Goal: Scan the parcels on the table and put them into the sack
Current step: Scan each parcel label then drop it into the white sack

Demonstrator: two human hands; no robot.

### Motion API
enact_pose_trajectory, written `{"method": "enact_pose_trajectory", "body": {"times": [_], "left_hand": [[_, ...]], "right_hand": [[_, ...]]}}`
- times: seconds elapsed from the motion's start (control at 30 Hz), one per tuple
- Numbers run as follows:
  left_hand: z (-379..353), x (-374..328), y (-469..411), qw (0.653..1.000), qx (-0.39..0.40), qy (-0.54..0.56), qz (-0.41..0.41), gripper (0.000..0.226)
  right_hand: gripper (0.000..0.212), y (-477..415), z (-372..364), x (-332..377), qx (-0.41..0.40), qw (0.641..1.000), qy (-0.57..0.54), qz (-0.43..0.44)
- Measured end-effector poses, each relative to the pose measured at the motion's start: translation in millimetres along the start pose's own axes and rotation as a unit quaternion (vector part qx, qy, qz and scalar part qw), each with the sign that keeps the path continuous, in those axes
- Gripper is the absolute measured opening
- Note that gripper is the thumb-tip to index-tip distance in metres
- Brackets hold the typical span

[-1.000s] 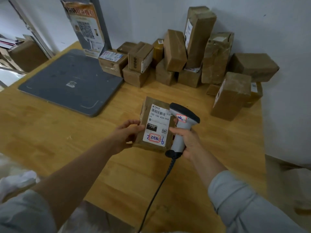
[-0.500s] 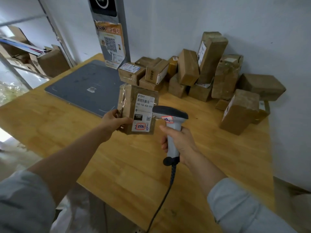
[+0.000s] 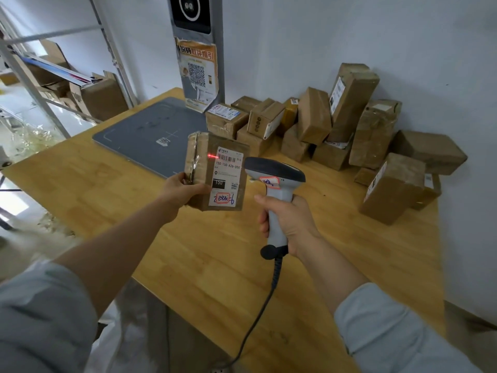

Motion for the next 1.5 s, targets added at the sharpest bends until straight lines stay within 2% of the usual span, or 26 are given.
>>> {"method": "enact_pose_trajectory", "body": {"times": [0.17, 0.9, 1.23, 1.5], "left_hand": [[7.4, 0.3, 4.4, 1.0, -0.005, 0.002, 0.002, 0.06], [31.1, 0.3, 25.8, 0.998, -0.056, 0.036, -0.001, 0.049], [45.2, 7.2, 34.2, 0.996, -0.082, 0.036, 0.008, 0.056], [51.0, 10.4, 41.8, 0.994, -0.105, 0.032, 0.013, 0.053]], "right_hand": [[0.028, 4.3, -8.5, 2.2, 0.007, 1.0, 0.009, 0.004], [0.023, 8.3, -33.1, 10.3, 0.044, 0.998, 0.036, 0.008], [0.024, 7.2, -45.3, 9.9, 0.069, 0.997, 0.041, 0.015], [0.023, 9.0, -49.4, 8.3, 0.091, 0.995, 0.037, 0.009]]}}
Point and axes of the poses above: each hand's wrist, its own y-axis away from the middle knuckle, its own z-axis out of the back of the hand, x = y × z, the point moved 4 cm from there along -y, towards the middle knuckle, and after that the axes turned 1 degree about -x, right-handed, at the moved point
